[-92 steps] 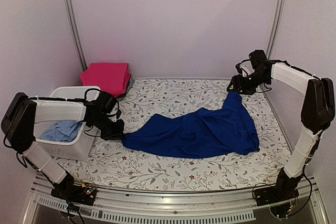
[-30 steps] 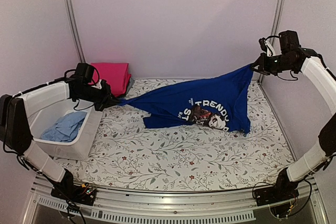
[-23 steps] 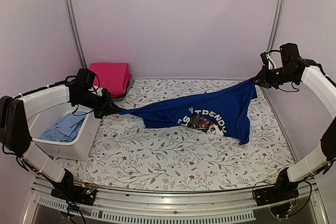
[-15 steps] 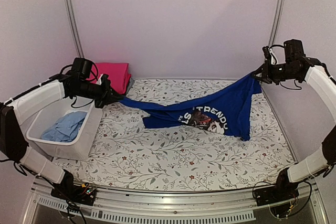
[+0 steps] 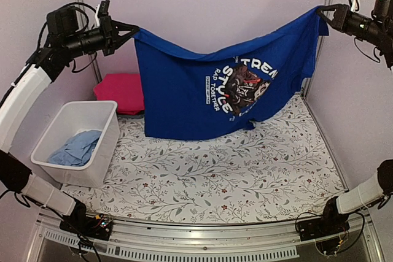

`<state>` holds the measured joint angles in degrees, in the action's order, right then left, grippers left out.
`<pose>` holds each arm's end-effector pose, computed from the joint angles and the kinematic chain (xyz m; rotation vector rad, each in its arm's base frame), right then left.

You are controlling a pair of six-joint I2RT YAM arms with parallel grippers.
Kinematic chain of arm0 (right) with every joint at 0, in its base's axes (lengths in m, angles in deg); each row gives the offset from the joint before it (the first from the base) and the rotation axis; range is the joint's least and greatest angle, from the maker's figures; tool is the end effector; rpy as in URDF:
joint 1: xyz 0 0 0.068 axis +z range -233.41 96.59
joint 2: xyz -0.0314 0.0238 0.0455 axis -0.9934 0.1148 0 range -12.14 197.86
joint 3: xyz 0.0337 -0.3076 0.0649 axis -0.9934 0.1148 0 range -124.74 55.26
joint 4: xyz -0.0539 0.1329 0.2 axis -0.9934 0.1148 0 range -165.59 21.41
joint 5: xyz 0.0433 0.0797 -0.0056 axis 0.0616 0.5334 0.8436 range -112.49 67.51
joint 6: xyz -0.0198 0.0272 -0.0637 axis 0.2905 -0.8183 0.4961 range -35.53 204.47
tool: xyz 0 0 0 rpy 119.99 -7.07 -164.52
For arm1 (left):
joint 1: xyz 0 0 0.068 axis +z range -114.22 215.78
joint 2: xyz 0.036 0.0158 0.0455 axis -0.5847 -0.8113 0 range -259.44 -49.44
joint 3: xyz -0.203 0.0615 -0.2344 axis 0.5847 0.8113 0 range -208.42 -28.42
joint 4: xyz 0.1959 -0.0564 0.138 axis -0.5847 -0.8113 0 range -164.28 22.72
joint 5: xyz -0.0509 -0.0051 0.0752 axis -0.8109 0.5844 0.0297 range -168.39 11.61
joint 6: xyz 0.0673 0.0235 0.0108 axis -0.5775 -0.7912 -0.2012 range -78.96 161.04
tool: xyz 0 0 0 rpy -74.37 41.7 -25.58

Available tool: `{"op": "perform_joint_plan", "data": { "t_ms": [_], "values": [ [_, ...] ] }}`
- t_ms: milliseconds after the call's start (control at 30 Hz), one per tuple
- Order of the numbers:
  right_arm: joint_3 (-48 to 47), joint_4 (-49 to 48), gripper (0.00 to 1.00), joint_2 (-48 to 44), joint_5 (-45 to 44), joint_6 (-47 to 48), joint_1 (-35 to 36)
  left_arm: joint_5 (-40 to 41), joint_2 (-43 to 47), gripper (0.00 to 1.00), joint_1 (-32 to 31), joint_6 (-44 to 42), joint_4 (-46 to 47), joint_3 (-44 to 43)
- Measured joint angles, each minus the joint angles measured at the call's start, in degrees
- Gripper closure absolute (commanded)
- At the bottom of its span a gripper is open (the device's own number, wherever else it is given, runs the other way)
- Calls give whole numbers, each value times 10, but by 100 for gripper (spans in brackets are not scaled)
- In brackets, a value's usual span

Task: Fold and stack the mixed laundry pile
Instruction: Flatten out the crumpled T-shirt at the center of the board.

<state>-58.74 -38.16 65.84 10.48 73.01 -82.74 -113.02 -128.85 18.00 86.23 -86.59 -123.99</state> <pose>0.2289 0.0352 0.5952 -0.3022 1.5982 0.6209 0.2649 -0.1206 0.5313 0.0854 1.7881 -1.3052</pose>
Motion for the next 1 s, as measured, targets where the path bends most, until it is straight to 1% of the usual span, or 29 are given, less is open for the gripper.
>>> {"op": "perform_joint_plan", "data": {
  "t_ms": [133,233,500,700,800,900,967,1000],
  "values": [
    [-65,-15,100,-14,-14,-2,0,-9,-1,100,-19,-1,24,-52],
    [-78,-26,100,-31,-27,-7,0,-11,-3,100,-25,6,42,-74],
    [-80,-37,100,-32,-88,-16,0,-10,-47,100,-25,26,72,-120],
    [-38,-61,100,0,-143,-17,0,11,-100,100,-23,31,73,-132],
    [-8,-87,100,43,-163,-19,0,20,-141,100,-17,35,82,-132],
    [-2,-107,100,89,-169,-23,0,19,-201,100,-7,41,97,-147],
    [-7,-127,100,128,-170,-28,0,17,-263,100,2,43,101,-198],
    [-24,-129,100,154,-170,-30,0,16,-305,100,7,45,101,-245]
  ]
}}
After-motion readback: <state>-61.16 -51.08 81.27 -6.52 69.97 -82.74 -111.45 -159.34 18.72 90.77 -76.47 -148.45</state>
